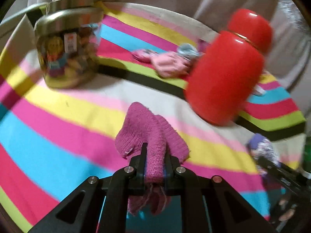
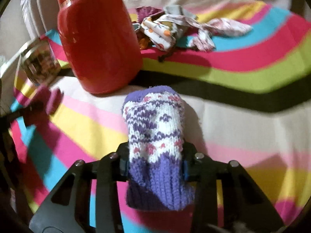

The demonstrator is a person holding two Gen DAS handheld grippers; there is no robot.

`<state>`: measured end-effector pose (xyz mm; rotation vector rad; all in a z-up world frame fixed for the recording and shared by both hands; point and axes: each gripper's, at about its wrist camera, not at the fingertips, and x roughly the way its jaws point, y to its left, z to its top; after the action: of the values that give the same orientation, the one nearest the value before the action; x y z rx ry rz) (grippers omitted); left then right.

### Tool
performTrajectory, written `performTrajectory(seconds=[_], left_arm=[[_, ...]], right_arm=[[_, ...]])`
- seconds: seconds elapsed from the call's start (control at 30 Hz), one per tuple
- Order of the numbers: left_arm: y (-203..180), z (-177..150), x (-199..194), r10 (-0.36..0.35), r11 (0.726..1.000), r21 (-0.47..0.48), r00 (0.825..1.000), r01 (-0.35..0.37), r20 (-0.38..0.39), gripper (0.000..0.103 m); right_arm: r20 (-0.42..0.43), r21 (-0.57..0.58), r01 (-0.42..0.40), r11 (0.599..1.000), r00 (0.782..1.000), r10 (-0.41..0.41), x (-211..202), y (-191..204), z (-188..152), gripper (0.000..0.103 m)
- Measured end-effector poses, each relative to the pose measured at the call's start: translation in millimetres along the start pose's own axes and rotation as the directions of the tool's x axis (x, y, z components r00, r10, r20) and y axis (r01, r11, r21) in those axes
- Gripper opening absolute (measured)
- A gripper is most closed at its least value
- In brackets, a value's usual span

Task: Organize soft objects
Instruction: 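Carry the mitten and magenta glove over the white box and open both tools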

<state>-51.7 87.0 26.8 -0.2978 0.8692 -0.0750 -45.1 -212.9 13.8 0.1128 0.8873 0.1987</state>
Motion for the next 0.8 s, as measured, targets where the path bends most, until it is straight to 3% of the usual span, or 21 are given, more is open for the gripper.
performTrajectory(seconds=[0.17, 0.47, 0.8], left_arm=[[-34, -44, -21, -0.042, 0.995, 0.093, 0.999, 0.045, -0.035, 0.012], [-69, -63, -67, -0.051, 0.973, 0.227, 0.999, 0.049, 0.003, 0.012], [-54, -64, -107, -0.038, 0.974, 0.223, 0.996, 0.021, 0.075, 0.012]], right_arm=[[0.009, 0.041, 0.002, 0.999, 1.000, -0.003, -31, 0, -33, 0.034], [-0.004, -0.043, -0.010, 0.999, 1.000, 0.010, -65, 33, -53, 0.033], [0.027, -0.116, -0.063, 0.991, 0.997, 0.067, -87, 74, -47, 0.033]])
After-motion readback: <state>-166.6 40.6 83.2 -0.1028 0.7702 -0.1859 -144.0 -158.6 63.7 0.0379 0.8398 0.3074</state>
